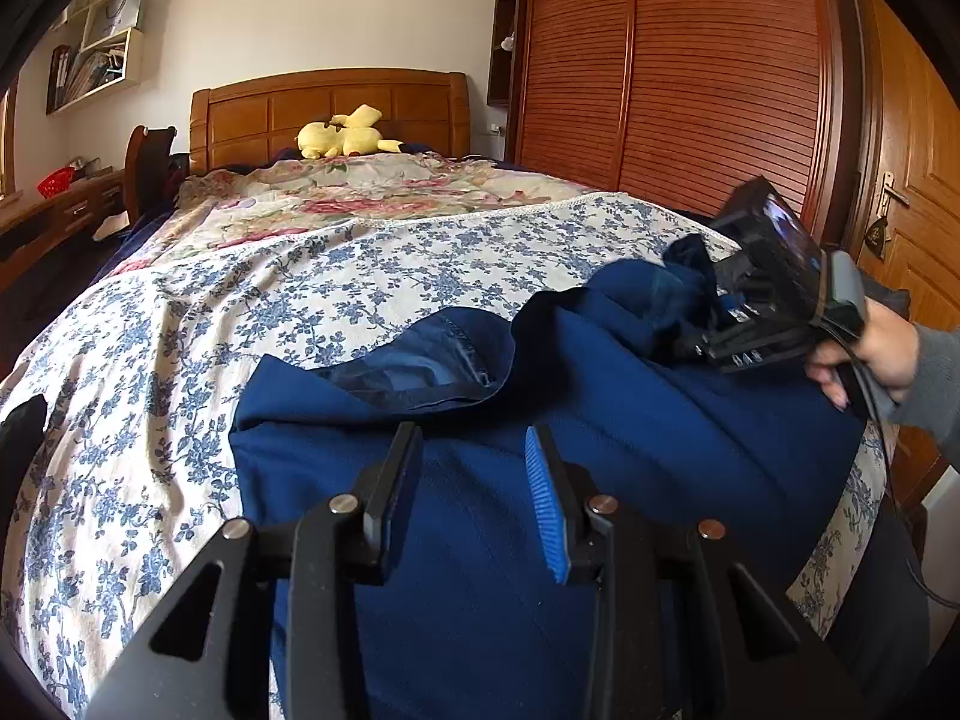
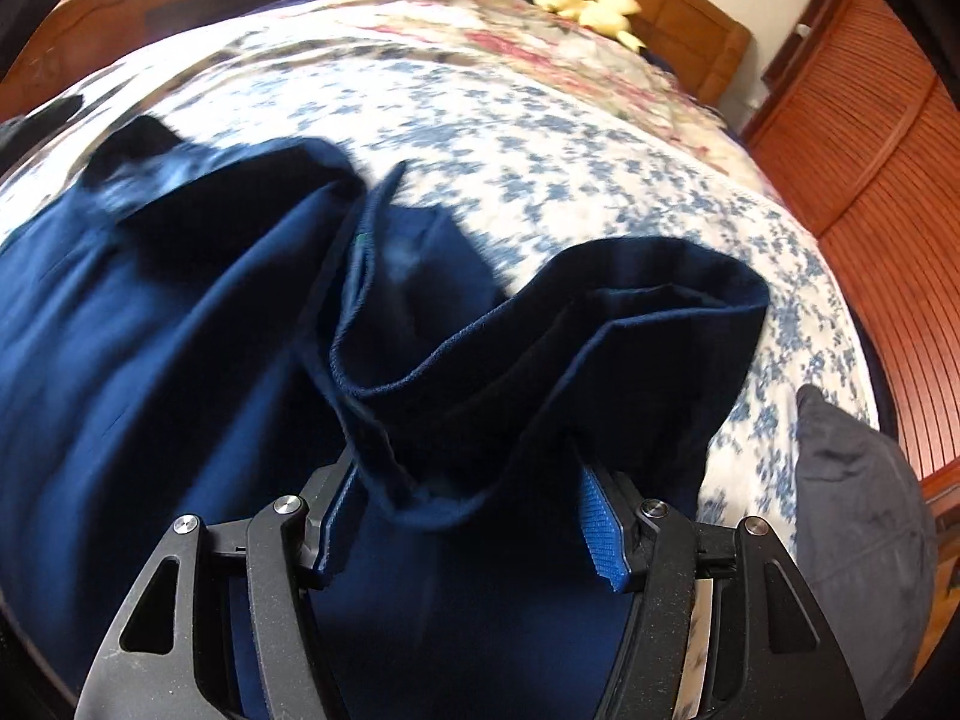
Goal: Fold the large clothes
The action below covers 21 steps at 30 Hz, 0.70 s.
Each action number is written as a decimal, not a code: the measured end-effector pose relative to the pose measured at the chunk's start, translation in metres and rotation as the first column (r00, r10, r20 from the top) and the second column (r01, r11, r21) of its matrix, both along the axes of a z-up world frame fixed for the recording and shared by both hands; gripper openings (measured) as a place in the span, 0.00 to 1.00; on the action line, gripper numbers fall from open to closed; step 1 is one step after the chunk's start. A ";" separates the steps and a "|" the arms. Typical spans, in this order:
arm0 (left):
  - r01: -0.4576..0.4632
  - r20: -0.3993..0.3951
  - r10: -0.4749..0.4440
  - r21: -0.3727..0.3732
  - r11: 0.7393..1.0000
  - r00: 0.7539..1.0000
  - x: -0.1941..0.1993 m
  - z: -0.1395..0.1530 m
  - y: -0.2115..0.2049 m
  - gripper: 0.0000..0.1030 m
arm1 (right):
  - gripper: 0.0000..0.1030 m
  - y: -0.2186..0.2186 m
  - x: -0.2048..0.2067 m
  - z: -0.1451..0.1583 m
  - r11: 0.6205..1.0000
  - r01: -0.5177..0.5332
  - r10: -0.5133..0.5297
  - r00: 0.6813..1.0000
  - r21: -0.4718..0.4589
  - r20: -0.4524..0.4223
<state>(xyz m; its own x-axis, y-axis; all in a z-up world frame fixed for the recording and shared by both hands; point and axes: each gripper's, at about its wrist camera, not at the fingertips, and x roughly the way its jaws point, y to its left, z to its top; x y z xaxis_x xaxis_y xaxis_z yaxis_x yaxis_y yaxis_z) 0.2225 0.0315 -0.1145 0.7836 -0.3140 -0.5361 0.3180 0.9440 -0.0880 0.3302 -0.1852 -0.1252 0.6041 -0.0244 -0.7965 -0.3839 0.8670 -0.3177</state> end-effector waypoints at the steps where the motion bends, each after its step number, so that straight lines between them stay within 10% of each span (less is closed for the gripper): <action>1: 0.000 0.000 0.000 0.000 1.000 1.000 0.000 0.000 0.000 0.33 | 0.60 -0.002 0.009 0.001 1.000 0.018 -0.017 1.000 -0.008 0.016; 5: -0.001 -0.004 0.001 0.002 1.000 1.000 0.001 -0.001 0.001 0.33 | 0.59 -0.020 0.041 0.018 0.991 0.135 -0.132 0.984 -0.021 0.121; 21: -0.017 0.002 0.017 -0.005 1.000 1.000 0.000 0.005 0.011 0.33 | 0.59 -0.096 0.065 0.001 0.954 0.270 -0.270 0.963 0.127 -0.021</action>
<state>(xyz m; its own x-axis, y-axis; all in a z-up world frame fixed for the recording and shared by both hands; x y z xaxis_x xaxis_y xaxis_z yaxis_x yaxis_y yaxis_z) 0.2230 0.0425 -0.1099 0.7897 -0.3032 -0.5333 0.3022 0.9488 -0.0918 0.3952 -0.2809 -0.1242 0.5865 -0.0848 -0.8055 -0.1304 0.9716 -0.1973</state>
